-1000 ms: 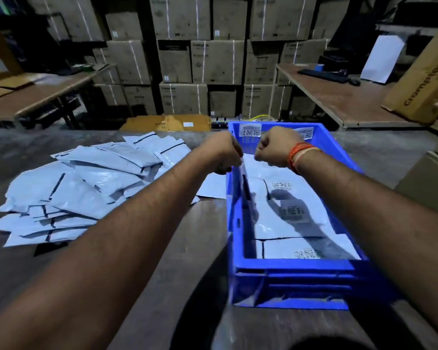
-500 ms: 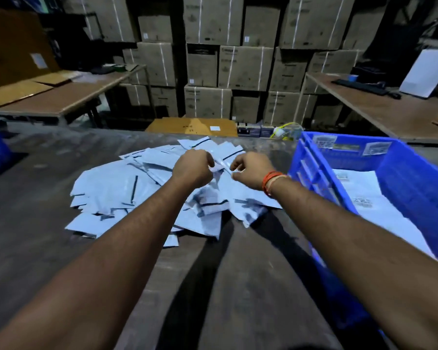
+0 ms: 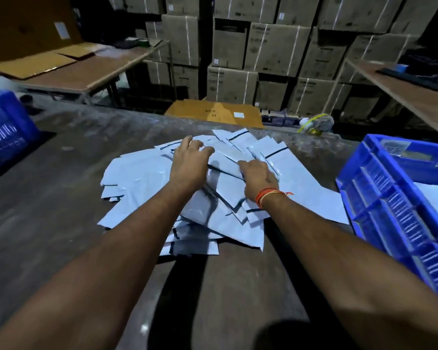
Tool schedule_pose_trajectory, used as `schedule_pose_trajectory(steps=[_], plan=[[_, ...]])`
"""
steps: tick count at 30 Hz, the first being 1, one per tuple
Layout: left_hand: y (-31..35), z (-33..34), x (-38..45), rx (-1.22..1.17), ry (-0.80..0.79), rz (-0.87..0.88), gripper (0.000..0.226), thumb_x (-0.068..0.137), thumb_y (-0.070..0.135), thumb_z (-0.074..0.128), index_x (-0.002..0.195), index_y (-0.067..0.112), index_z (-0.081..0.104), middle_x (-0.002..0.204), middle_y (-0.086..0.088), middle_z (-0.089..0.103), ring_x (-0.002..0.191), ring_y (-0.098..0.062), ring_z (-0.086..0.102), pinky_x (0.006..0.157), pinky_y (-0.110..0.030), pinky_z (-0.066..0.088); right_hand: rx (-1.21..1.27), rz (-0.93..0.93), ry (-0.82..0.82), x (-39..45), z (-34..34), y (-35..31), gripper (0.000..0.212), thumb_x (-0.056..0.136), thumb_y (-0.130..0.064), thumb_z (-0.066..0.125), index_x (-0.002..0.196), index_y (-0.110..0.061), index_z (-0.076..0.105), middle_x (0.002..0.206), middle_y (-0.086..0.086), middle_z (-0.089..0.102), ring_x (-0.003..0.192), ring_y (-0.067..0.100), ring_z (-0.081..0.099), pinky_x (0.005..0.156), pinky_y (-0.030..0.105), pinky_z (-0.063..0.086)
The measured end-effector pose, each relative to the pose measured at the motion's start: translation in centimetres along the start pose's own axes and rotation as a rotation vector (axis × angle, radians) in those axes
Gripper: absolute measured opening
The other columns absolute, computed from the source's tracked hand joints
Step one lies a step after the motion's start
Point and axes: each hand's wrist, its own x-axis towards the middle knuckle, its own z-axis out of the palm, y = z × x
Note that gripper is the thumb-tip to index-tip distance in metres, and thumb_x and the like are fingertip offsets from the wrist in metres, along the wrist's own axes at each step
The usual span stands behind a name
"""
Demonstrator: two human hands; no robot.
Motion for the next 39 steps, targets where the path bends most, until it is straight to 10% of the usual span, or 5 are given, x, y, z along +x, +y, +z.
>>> schedule_pose_trajectory(steps=[8,14,20,25,39], plan=[[-1.7,1.9,1.8,0.099,-0.084,-0.102,0.034,0.089,0.004,0.057,0.111,0.026,0.071,0.109,-0.005,0.066,0.119,-0.033,0.05,0.111,-0.061,0.027,-0.103,0.025,0.149,0.7,2.3,1.6,0.027,0.079,-0.003,0.059,0.1,-0.018,0.066,0.104,0.006,0.06,0.109,0.034,0.053,0.075,0.037,0.04],[-1.2,1.5,0.2,0.001,0.024,-0.116,0.023,0.088,0.01,0.059,0.097,0.026,0.073,0.097,-0.005,0.066,0.112,-0.033,0.053,0.106,-0.06,0.035,0.279,-0.072,0.368,-2.8,0.7,3.8,0.024,0.086,-0.024,0.06,0.105,-0.018,0.073,0.105,0.002,0.07,0.106,0.03,0.058,0.086,0.041,0.051],[1.7,-1.6,-2.7,-0.31,0.137,-0.061,0.013,0.093,0.032,0.065,0.102,0.024,0.071,0.094,-0.003,0.073,0.095,-0.033,0.065,0.082,-0.043,0.053,0.723,0.03,0.486,-8.6,-3.1,6.3,0.014,0.089,-0.024,0.066,0.102,-0.023,0.071,0.085,-0.001,0.071,0.074,0.02,0.062,0.066,0.028,0.048],[5.4,-3.8,-7.2,-0.605,0.2,-0.143,0.014,0.09,0.035,0.07,0.1,0.025,0.07,0.089,0.001,0.072,0.087,-0.024,0.065,0.075,-0.033,0.051,1.104,0.158,0.574,-13.1,-3.7,8.2,0.027,0.087,-0.024,0.066,0.112,-0.031,0.063,0.112,-0.001,0.069,0.098,0.025,0.064,0.087,0.037,0.052],[11.5,4.5,-26.1,-0.415,-0.179,-0.418,0.02,0.091,0.029,0.068,0.081,0.015,0.058,0.084,-0.009,0.069,0.09,-0.031,0.066,0.067,-0.031,0.038,0.873,0.435,0.19,-31.0,5.6,10.7,0.032,0.091,-0.021,0.069,0.123,-0.018,0.065,0.124,0.002,0.067,0.117,0.02,0.06,0.098,0.032,0.048]])
